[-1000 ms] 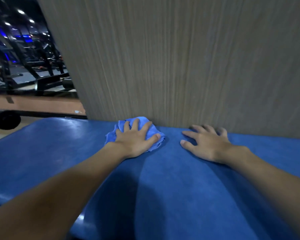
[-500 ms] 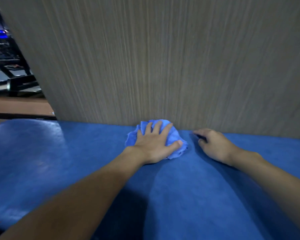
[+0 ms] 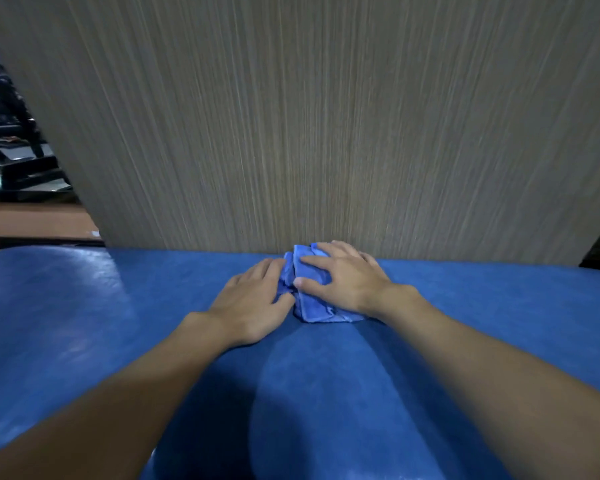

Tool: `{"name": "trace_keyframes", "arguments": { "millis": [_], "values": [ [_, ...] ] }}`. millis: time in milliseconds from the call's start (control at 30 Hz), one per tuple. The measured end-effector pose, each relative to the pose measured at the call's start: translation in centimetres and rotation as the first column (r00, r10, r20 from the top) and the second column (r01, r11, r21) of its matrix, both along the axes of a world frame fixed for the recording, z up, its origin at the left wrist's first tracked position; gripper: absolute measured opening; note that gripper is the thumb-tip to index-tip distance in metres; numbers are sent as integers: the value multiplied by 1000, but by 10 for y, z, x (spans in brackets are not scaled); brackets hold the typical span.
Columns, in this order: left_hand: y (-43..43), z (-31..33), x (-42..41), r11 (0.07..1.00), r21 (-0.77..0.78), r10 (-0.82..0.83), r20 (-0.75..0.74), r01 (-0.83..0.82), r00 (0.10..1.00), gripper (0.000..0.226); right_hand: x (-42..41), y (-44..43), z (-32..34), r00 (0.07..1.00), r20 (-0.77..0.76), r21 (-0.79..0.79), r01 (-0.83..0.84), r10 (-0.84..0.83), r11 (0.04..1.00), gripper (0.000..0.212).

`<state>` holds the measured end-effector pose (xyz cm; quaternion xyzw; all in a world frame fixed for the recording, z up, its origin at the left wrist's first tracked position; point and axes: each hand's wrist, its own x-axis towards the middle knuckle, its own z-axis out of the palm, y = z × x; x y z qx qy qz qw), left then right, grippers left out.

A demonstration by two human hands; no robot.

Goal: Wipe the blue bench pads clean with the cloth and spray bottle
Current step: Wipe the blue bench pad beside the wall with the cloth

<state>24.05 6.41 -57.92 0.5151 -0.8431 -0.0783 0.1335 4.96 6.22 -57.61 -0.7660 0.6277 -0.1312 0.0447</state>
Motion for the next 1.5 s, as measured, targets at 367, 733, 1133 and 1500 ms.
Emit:
{"name": "trace_keyframes", "arguments": {
  "millis": [367, 733, 1133, 1500],
  "values": [
    [-9, -6, -14, 999, -22, 46, 208, -42, 977, 84, -8, -9, -1, 979, -161, 55, 139, -129, 989, 50],
    [14, 2, -83, 983, 10, -183, 166, 184, 969, 68, -111, 27, -1, 972, -139, -3, 192, -191, 981, 43],
    [51, 5, -212, 896, 68, -444, 171, 439, 880, 66, -232, 74, -2, 899, -133, -9, 419, -417, 908, 45],
    [61, 0, -240, 916, 147, -401, 284, 374, 871, 84, -324, 119, 0, 657, -80, 67, 754, -750, 654, 45]
  ]
}}
